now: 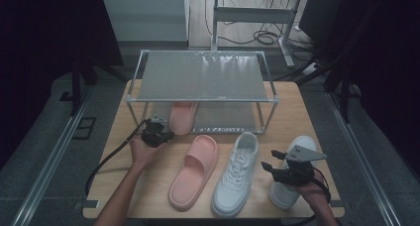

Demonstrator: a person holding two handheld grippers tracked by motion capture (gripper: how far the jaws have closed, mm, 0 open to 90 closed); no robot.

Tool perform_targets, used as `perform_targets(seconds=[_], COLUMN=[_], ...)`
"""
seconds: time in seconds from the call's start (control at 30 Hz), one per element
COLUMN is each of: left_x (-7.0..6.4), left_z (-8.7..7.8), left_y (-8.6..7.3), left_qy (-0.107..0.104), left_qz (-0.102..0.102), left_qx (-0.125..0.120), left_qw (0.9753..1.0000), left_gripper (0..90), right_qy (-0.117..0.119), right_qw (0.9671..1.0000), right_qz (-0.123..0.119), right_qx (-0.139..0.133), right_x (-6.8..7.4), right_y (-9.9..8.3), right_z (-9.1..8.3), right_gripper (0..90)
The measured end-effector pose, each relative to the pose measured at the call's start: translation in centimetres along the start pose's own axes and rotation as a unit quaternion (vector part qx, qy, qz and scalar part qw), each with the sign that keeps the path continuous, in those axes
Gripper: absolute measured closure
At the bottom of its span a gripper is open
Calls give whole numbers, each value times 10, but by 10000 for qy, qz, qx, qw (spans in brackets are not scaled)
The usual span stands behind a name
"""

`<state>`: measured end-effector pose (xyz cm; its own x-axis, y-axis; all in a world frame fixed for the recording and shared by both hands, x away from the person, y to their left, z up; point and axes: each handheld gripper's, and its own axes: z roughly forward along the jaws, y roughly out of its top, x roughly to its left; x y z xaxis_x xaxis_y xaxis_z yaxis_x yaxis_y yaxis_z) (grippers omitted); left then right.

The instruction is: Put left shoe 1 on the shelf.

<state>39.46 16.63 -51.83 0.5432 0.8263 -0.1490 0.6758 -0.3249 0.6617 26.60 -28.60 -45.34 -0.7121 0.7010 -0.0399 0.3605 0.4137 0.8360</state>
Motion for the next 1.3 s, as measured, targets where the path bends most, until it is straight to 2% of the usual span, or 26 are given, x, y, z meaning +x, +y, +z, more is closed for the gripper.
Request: perform_targets(seconds=[0.27,0.4,0.43,0.47,0.57,0.67,0.77,0.93,0.97,1.3], left_x=[1,-1,-1,-2,-2,-2,-3,-4,-6,-34], left_z=[10,16,18,20,23,22,15,-5,-11,-46], left_y=[6,10,12,12,14,13,9,-1,-4,-29], left_qy=[-43,3,-8,-1,-31,18,43,12,36,-236], left_qz=[-154,-143,-66,-165,-214,-134,-174,-99,-79,6], left_qx=[-62,-52,-44,-51,-87,-63,-91,-169,-182,-477], left_qw=[9999,9999,10000,9999,9997,9999,9998,9998,9998,9986], left_gripper=[899,898,897,896,892,886,885,888,889,891], right_qy=[-5,-8,-9,-14,-14,-15,-17,-35,-42,-34], right_qw=[10000,10000,10000,10000,10000,10000,10000,10000,10000,10000], right_qz=[-16,-11,-10,-3,9,1,10,16,16,2], right_qx=[-23,-24,-22,-23,-16,-25,-39,-62,-61,-59], right_x=[-1,-1,-1,-1,-2,-2,-2,-3,-4,-2], right_y=[0,0,0,0,0,-1,0,0,0,1], right_z=[-1,-1,-1,-1,-1,-2,-3,-5,-5,-4], right_gripper=[430,430,431,431,431,431,430,431,431,431])
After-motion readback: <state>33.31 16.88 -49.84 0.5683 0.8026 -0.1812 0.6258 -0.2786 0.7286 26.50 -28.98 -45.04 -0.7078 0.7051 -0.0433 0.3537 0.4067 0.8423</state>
